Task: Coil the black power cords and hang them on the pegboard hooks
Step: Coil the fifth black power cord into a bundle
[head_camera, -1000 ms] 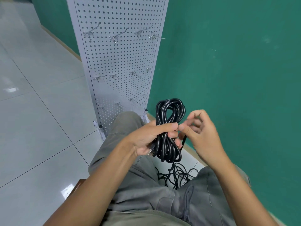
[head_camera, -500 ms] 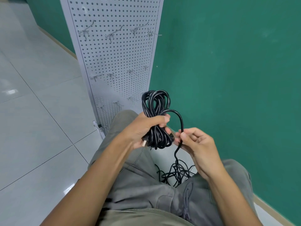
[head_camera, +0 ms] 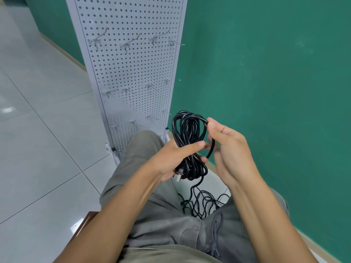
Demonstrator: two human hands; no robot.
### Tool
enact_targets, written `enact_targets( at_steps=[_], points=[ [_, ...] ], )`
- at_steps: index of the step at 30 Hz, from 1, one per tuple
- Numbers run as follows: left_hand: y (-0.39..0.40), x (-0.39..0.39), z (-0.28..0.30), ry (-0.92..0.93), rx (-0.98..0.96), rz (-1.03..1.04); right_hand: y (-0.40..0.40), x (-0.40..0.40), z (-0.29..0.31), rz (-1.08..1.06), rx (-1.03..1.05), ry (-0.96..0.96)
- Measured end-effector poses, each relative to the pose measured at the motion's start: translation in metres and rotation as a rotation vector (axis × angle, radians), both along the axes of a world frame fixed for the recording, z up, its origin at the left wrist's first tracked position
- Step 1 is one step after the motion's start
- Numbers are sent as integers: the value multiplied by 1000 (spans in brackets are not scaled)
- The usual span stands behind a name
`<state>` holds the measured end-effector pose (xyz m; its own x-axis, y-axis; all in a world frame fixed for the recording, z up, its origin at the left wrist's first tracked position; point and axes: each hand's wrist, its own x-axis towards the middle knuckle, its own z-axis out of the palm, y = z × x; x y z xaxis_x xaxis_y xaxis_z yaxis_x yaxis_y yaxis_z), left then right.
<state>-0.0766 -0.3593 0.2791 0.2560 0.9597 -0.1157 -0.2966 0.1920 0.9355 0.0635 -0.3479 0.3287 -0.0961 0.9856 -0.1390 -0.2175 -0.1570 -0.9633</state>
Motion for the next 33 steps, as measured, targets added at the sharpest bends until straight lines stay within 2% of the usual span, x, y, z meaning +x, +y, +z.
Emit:
enact_targets(
  at_steps=[3,6,11,15,17,21,24,27,33],
  points=[
    [1,-3,-2,44,54,6,1,-9,4,9,-64,16],
    [2,-5,-4,64,99,1,4,-12,3,-22,-35,40],
    [-1,6,-4,-79,104,22,3,-14,8,-79,39,-104],
    [0,7,-8,-59,71,-17,7,-13,11,-136,70,-244],
    [0,8,-6,-58,52,-14,8,-13,14,-152,95,-247],
    [1,5,-1,-106,49,55,9,-9,1,42,123,-219],
    [2,-6,3,-133,36,94,4,-2,-30,234,29,-265],
    [3,-15,8,-202,-14,160,-4,1,-61,375,-65,-213],
    [10,-23,5,-358,-102,363,-9,7,-73,459,37,-511]
  ],
)
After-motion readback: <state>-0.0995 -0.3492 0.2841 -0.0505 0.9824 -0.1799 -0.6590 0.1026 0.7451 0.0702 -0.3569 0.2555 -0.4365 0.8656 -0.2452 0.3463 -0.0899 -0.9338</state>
